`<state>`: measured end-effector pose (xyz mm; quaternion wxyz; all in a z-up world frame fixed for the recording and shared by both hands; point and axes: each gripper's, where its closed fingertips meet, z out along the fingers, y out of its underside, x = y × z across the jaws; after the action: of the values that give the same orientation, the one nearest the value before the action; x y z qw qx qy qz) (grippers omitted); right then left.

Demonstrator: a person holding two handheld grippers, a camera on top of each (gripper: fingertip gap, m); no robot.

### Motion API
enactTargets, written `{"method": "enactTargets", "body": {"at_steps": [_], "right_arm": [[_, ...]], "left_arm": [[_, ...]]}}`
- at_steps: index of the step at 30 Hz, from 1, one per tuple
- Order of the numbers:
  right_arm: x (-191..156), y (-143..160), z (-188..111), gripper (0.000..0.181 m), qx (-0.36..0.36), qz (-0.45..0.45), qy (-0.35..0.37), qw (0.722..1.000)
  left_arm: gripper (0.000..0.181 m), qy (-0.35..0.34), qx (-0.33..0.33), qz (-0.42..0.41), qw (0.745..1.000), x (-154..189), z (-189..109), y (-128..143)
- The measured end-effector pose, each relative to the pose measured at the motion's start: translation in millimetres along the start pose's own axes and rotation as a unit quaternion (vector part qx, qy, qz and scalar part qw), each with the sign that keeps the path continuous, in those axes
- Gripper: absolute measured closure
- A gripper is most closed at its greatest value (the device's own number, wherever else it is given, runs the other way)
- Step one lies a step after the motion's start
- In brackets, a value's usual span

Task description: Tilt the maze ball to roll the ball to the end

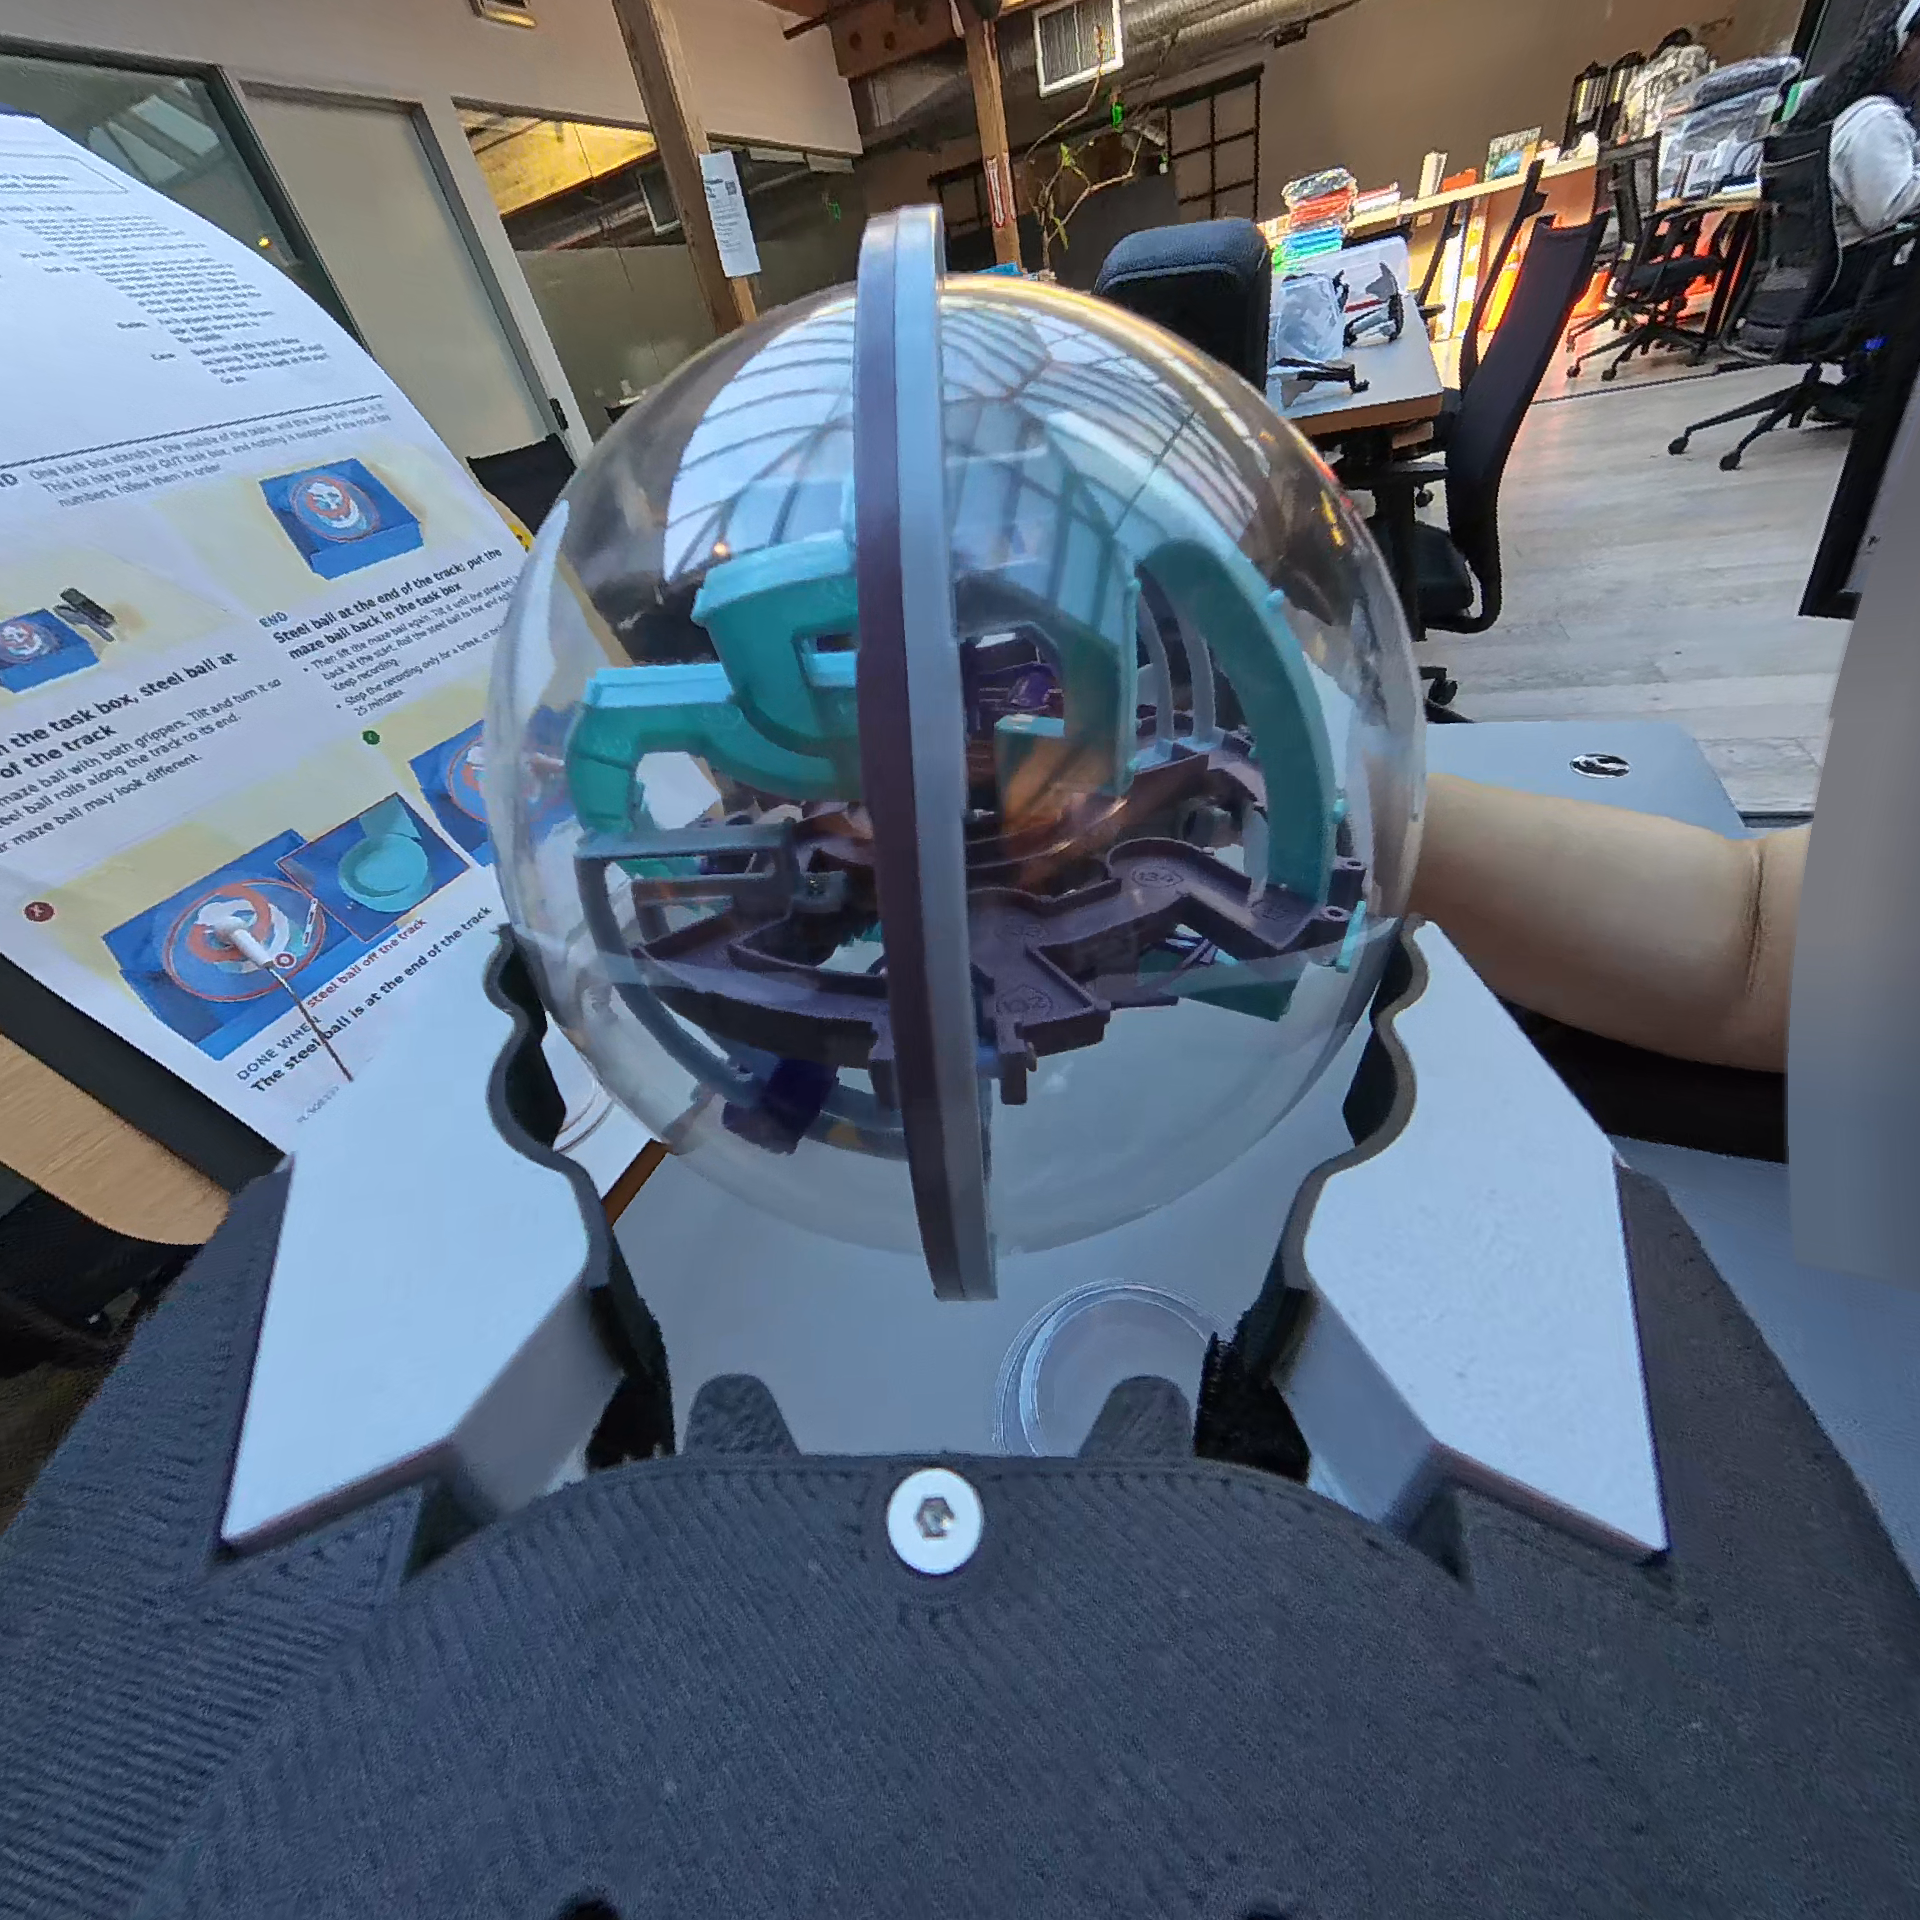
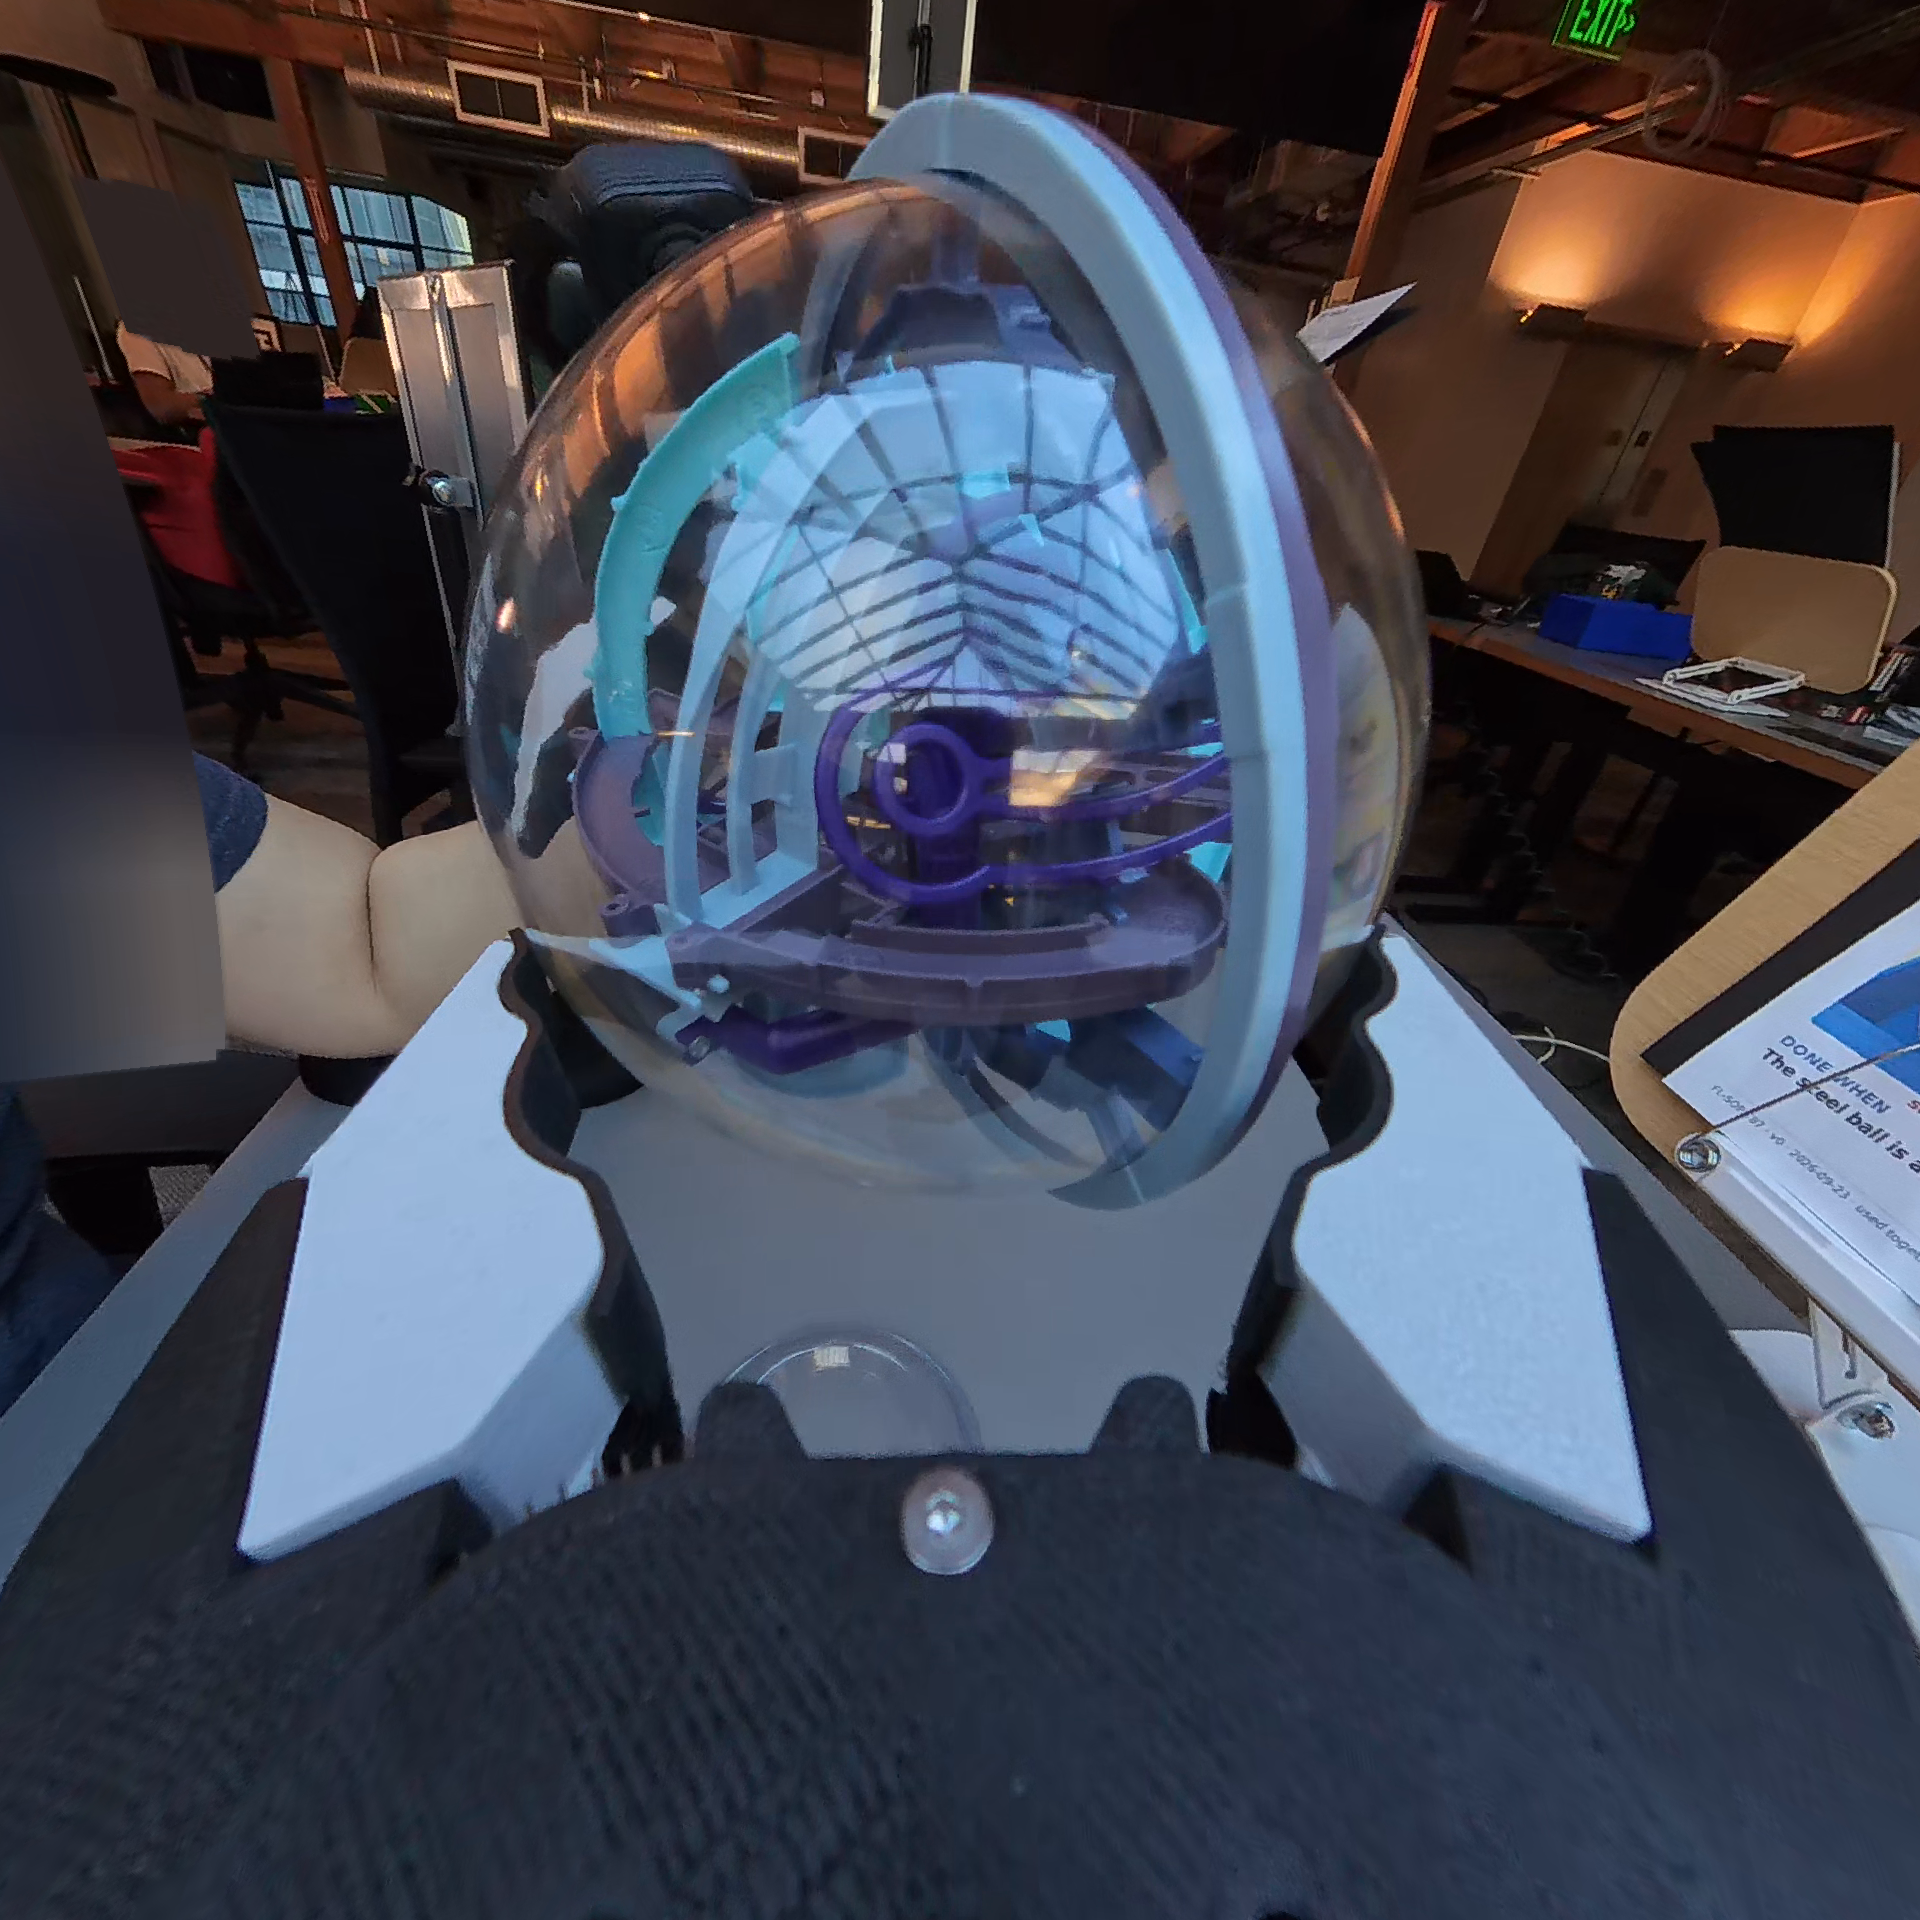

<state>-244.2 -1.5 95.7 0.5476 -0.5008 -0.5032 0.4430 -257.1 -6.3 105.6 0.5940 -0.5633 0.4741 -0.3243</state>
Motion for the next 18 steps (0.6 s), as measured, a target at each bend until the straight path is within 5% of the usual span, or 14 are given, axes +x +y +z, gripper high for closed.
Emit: {"method": "enactTargets", "body": {"at_steps": [18], "right_arm": [[7.4,4.8,-3.6,0.034,-0.035,0.011,0.030,0.999]], "left_arm": [[0.028,0.032,0.035,-0.045,0.998,-4.6,6.8,13.0]]}}
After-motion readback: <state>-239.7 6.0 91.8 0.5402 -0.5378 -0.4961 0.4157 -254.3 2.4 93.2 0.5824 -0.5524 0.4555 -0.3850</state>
